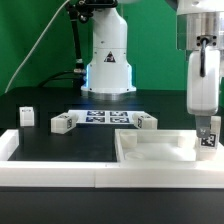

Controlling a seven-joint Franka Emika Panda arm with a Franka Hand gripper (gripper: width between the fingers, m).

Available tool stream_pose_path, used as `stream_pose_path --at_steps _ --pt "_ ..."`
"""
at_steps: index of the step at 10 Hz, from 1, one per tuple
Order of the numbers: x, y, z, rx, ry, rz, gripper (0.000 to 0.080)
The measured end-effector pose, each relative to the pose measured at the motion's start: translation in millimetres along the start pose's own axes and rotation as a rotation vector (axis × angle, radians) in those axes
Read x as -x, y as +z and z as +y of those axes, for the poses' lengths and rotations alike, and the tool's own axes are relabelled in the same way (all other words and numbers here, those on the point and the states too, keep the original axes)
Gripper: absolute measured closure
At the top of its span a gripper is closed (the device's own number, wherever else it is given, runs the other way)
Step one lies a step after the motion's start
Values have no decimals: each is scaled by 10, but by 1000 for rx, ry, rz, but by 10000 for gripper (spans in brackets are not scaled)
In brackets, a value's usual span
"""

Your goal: Assemble one leg

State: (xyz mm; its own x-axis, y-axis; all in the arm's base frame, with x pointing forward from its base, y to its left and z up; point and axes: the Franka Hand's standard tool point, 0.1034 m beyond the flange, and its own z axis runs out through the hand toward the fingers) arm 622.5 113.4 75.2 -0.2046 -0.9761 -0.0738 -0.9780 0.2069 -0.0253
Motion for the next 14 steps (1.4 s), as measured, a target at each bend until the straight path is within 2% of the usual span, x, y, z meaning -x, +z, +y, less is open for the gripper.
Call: stream_pose_path --at_steps 4,8,11,14 --pt "20 4 -4 -6 -406 5 150" --pt "83 11 9 7 -831 40 150" --pt "61 5 -19 6 -1131 57 150" --pt "71 6 -17 23 -1348 77 150"
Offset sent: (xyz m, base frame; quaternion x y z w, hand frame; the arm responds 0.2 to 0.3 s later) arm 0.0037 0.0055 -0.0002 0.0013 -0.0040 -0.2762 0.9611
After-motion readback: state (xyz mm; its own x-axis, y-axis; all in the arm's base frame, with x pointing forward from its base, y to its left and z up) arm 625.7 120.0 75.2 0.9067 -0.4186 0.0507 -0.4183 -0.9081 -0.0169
